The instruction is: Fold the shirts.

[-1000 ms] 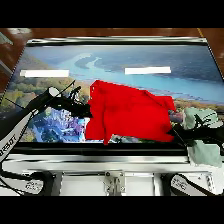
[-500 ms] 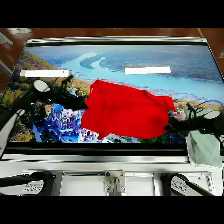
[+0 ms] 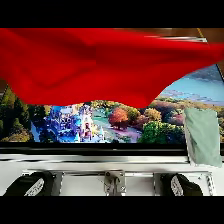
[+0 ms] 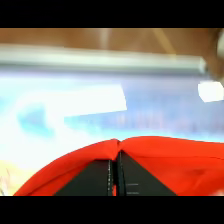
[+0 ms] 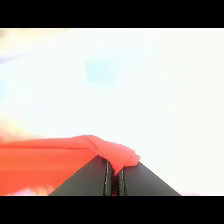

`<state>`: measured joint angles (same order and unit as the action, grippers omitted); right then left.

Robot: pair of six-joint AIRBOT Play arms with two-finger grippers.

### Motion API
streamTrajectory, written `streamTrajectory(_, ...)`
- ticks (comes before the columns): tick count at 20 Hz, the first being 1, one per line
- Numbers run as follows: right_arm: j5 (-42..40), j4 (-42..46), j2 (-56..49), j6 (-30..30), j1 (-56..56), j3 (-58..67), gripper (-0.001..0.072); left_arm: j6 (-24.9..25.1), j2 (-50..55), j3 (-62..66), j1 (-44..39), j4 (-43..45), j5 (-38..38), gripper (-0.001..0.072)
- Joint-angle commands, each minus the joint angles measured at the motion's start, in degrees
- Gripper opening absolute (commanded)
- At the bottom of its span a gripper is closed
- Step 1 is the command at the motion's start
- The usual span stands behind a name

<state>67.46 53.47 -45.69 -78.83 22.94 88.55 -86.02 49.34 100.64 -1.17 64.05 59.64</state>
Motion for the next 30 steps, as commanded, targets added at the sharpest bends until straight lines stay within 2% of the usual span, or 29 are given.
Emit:
streamTrajectory(1, 1.1, 1.1, 5.8, -2.9, 0.0, 13.6, 0.0073, -1.3, -9.5, 7.9, 1.9, 4.7, -0.2, 0.0037)
streamTrajectory(5, 9.7, 4.1, 11.3, -2.9, 0.1, 17.7, 0.0073, -1.3, -17.6, 7.9, 1.9, 10.7, 12.7, 0.0037)
streamTrajectory(8, 13.7, 8.8, 15.2, -5.0, 0.1, 18.2, 0.0073, -1.7, -21.0, 7.9, 3.0, 13.6, 19.3, 0.0037)
streamTrajectory(11, 22.0, 15.1, 15.6, -8.2, 0.1, 18.2, 0.0072, -6.9, -21.3, 7.8, 3.8, 15.7, 24.9, 0.0037)
streamTrajectory(17, 38.9, 17.2, 10.2, -8.1, 0.1, 17.9, 0.0072, -7.8, -18.1, 4.7, 3.8, 15.6, 29.5, 0.0037)
streamTrajectory(18, 38.8, 16.3, 9.0, -9.0, 0.1, 16.3, 0.0072, -9.7, -17.4, 2.2, 3.8, 15.6, 29.8, 0.0037)
streamTrajectory(21, 38.7, 15.9, 5.7, -9.3, 0.1, 6.4, 0.0072, -10.1, -14.7, -8.2, 3.8, 15.7, 29.7, 0.0037)
streamTrajectory(23, 36.0, 15.4, 3.6, -8.3, 0.0, -3.6, 0.0072, -8.7, -11.7, -15.7, 3.8, 15.5, 27.6, 0.0037)
streamTrajectory(25, 27.0, 11.8, 1.1, -6.5, 0.0, -13.6, 0.0072, -7.4, -7.5, -21.6, 3.8, 15.0, 21.4, 0.0037)
streamTrajectory(27, 11.0, 8.3, -3.1, -5.2, -2.7, -20.8, 0.0071, -3.0, -1.4, -24.3, 3.8, 12.5, 10.2, 0.0037)
streamTrajectory(30, -7.7, 10.1, -13.6, -3.8, -10.3, -22.8, 0.0071, -0.7, 9.5, -24.3, 3.8, 4.9, -5.0, 0.0037)
